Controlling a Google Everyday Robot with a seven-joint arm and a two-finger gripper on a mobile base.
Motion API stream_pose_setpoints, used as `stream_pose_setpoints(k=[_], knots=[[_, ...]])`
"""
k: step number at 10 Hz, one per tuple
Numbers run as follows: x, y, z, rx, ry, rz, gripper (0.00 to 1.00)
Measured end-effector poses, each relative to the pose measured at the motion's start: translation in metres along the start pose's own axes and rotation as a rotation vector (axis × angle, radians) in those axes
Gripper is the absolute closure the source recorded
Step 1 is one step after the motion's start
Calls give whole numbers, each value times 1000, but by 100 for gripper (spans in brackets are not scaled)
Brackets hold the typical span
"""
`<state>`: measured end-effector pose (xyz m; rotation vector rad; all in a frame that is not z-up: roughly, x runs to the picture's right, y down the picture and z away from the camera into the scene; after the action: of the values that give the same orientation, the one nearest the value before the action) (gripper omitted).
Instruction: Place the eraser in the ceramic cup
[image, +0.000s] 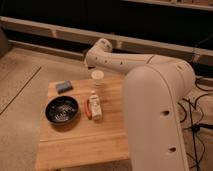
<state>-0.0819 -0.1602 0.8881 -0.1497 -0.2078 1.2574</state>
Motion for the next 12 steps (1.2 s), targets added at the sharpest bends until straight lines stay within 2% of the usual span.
stream_pose_setpoints(k=[4, 7, 12], knots=[[10, -13, 10, 28, 33, 1, 100], [9, -23, 21, 43, 51, 8, 100], [36, -34, 50, 47, 141, 58, 100]])
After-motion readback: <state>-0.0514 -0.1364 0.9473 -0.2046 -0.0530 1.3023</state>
